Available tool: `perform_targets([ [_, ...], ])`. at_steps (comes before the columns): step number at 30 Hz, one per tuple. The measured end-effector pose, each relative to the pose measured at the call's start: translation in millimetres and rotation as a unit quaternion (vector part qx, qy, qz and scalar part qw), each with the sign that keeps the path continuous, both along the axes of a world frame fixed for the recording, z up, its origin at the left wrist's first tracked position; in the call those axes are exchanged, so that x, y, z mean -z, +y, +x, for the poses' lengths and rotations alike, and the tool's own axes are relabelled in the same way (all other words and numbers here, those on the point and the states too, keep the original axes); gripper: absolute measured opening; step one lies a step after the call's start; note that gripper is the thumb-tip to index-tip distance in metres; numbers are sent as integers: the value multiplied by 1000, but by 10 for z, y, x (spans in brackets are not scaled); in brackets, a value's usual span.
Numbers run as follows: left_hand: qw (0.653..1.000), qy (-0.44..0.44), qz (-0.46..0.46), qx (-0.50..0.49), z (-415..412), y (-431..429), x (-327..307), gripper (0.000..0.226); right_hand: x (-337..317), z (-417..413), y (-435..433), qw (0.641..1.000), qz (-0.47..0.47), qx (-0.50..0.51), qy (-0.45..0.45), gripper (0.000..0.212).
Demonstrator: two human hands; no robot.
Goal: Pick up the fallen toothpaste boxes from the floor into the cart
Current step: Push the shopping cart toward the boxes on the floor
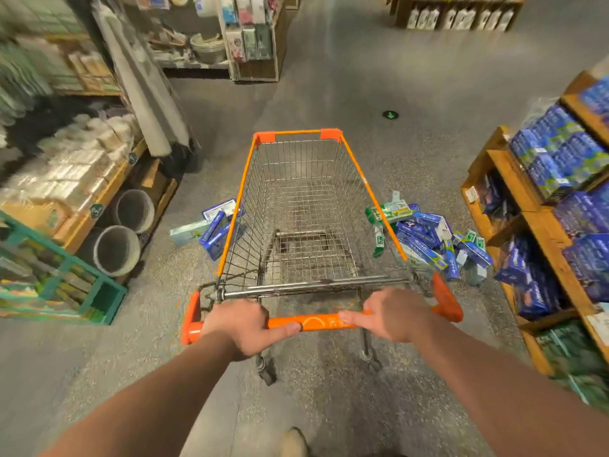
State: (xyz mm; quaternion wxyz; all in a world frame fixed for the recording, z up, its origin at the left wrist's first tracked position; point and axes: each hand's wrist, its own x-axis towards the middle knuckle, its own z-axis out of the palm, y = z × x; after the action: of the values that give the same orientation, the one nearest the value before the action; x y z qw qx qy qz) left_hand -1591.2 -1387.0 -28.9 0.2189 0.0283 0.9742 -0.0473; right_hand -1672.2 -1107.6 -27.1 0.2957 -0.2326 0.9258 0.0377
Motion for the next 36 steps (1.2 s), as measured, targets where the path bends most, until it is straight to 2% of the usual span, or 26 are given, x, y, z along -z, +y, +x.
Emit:
perform_targets([
  [4,999,-24,30,-13,-105,-153,-32,100,35,-85,-140,999,-8,34,-32,114],
  [10,996,-39,67,-48,-230,-299,-39,96,13,-152,-253,996,-39,62,-43,78],
  [17,990,-61,102,-70,-270,-358,3,101,-11,-113,-286,998,-32,52,-4,85],
  [19,980,-75,154,-104,-302,-372,31,100,-30,-73,-267,998,-31,55,11,81],
  [21,971,-72,191,-127,-342,-356,1,89,-78,-49,-235,996,-42,73,3,73],
  [23,985,-36,149,-84,-415,-277,-104,78,-100,-60,-173,990,-82,112,-20,62],
  [26,997,27,72,2,-653,-8,-330,69,-70,-169,-43,972,-158,175,11,55],
  [28,996,42,78,28,-850,239,-429,70,-101,-280,49,972,-157,169,35,56],
  [31,993,53,102,41,-1133,650,-534,77,-243,-499,247,978,-130,153,53,70],
  [36,988,53,118,81,-1605,1404,-642,84,-388,-882,1014,971,-149,161,93,75],
])
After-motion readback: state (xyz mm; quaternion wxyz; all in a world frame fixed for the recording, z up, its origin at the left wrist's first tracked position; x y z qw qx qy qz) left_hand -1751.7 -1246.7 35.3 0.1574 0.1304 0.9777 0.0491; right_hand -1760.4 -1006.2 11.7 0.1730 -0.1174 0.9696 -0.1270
